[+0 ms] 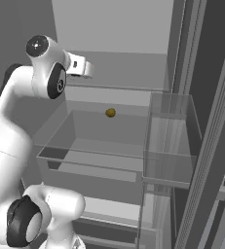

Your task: Take the strawberry from the fridge and place it on top of the pancake, located on the dining counter.

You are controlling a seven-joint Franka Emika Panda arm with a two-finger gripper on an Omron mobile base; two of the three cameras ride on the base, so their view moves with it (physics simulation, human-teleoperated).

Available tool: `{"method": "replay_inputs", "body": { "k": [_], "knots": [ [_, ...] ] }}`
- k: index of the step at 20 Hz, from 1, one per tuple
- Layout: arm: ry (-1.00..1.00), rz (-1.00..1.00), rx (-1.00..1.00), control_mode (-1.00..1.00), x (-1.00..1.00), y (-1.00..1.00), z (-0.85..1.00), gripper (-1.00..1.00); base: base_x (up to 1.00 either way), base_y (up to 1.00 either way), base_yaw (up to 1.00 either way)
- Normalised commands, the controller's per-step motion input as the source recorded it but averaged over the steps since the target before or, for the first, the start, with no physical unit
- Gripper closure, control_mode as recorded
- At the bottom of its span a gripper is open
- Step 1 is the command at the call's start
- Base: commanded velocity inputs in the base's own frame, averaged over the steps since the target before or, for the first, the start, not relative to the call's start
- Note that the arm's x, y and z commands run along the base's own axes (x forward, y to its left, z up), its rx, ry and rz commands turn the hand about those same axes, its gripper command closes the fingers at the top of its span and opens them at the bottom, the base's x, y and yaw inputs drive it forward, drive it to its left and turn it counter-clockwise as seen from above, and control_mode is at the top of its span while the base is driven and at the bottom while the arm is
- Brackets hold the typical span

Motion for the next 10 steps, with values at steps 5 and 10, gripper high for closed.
{"method": "replay_inputs", "body": {
  "k": [5, 10],
  "knots": [
    [0.07, 0.00, 0.00, -1.00, 0.69, -0.02, 0.00, -1.00, 0.00, 0.00, 0.00],
    [0.01, 0.00, 0.00, -1.00, 0.43, -0.14, -0.08, -1.00, 0.00, 0.00, 0.00]
  ]
}}
